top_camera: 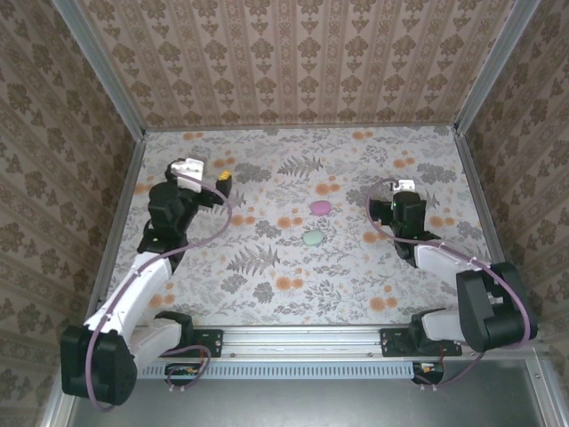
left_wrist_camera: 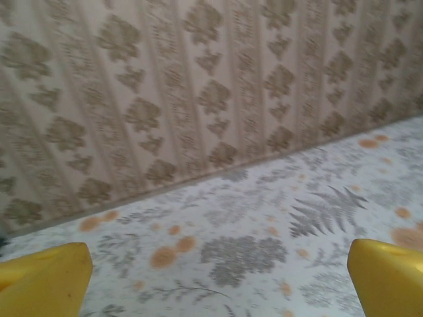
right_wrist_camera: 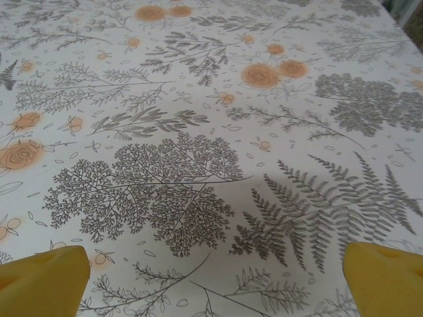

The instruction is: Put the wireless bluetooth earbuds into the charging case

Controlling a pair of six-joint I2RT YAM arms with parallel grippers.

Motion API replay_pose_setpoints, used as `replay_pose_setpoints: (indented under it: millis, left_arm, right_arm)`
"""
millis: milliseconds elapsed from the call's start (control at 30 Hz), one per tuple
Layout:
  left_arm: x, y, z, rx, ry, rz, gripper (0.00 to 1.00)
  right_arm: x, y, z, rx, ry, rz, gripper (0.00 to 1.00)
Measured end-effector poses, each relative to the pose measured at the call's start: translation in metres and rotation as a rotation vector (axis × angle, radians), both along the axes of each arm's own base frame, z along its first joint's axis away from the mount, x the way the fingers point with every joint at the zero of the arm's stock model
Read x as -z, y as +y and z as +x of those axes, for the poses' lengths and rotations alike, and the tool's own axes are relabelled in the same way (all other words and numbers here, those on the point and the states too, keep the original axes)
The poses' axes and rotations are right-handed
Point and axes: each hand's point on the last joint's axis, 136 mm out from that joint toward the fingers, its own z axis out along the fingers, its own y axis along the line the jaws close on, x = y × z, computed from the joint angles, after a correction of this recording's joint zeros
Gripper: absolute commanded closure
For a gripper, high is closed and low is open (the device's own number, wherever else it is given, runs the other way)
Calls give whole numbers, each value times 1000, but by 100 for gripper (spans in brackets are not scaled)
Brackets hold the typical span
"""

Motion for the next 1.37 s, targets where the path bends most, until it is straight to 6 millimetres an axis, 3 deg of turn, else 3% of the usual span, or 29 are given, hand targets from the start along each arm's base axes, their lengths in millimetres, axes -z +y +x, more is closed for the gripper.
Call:
replay_pose_setpoints:
  millis: [133,267,400,500,700,800,933,1000,1367]
  left_arm:
    - [17,46,7,-157,49,-21,0]
    - [66,106,3,-366,161,-87,0]
    - [120,142,-7,-489,264,-110,0]
    - [149,143,-7,-488,331,-96,0]
    - [189,138,7,-453,390,-87,0]
    - [192,128,18,-392,356,-97,1]
    - [205,92,28,-264,341,-37,0]
    - [209,84,27,-245,350,-18,0]
    - [204,97,30,-341,324,15,0]
  right_arm:
    - [13,2,8,-53,16,-7,0]
    - [5,-2,14,-88,-64,18,0]
    - [19,-24,12,-66,-122,74,0]
    - [32,-23,8,-83,-90,92,0]
    - [19,-5,18,-118,-126,77,0]
    - [18,-6,18,-113,-127,70,0]
    - [18,-8,18,-105,-127,67,0]
    - [18,-8,18,-104,-127,66,0]
    - [18,-8,18,-104,-127,66,0]
